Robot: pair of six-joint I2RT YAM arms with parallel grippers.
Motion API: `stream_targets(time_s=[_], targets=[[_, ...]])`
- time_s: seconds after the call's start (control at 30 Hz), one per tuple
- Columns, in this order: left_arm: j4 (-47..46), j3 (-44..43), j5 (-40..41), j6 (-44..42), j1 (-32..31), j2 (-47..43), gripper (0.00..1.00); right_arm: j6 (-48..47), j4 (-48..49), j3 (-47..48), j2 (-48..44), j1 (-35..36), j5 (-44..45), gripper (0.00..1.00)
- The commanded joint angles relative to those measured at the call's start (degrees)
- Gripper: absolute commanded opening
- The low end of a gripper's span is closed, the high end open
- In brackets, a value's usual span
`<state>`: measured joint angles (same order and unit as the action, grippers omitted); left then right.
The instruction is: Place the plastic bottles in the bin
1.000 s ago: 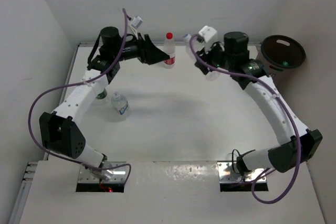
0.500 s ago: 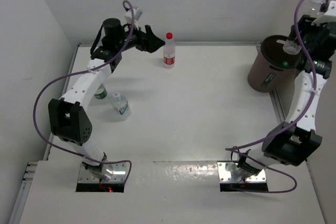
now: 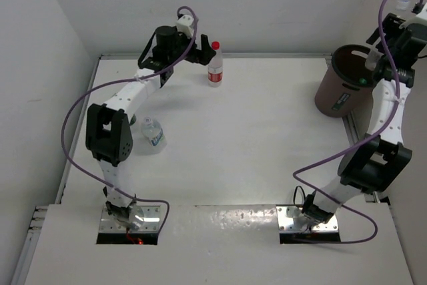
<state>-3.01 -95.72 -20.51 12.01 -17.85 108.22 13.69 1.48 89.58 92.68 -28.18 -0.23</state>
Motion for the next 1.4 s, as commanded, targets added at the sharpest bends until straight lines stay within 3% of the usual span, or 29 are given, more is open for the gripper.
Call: stream_targets(time_s=[0.0,0.27,0.53,0.6,0.67,0.73,0.77,0.87,0.97,1.13,1.37], targets=[[-4.0,-6.2,4.2,-3.2,-2.0,3.0,1.00,0.3,4.0,0.9,-1.5,1.6,3.1,0.80],[-5.9,-14.5,12.1,-8.7,-5.1,13.9,1.00,2.8,1.4,0.1,-4.7,1.5,0.5,0.86],[-5.3,-21.3,15.6,-9.5,-5.6,23.8,0.99,3.6,-0.4,-4.4,-11.7,1.6,-10.7,0.86],[-5.3,-21.3,15.0,-9.5,-5.6,24.6,0.93,2.9,-0.6,-6.6,-14.1,1.9,-12.7,0.86],[-5.3,-21.3,13.5,-9.5,-5.6,24.6,0.74,1.6,-0.7,-7.7,-15.7,2.3,-17.4,0.86],[-7.0,-20.5,9.4,-7.5,-5.0,22.9,0.58,0.6,-1.3,-9.9,-17.4,3.3,-21.3,0.86],[-7.8,-19.2,7.6,-6.4,-4.3,22.0,0.45,-0.9,-1.3,-10.5,-17.8,3.7,-23.7,0.86],[-8.5,-17.9,2.5,-2.1,-3.8,17.6,0.29,-3.2,-4.6,-12.2,-18.9,6.0,-29.0,0.88],[-10.5,-15.2,-5.8,3.4,-2.7,11.4,0.23,-4.5,-6.1,-13.7,-20.2,9.2,-32.8,0.88],[-16.9,-4.5,-18.7,18.7,-2.7,1.1,0.20,-13.2,-10.4,-16.1,-21.5,20.7,-35.7,0.92],[-18.1,3.7,-25.6,26.8,-7.5,-8.9,0.20,-17.2,-16.8,-12.5,-18.6,35.5,-35.5,0.94]])
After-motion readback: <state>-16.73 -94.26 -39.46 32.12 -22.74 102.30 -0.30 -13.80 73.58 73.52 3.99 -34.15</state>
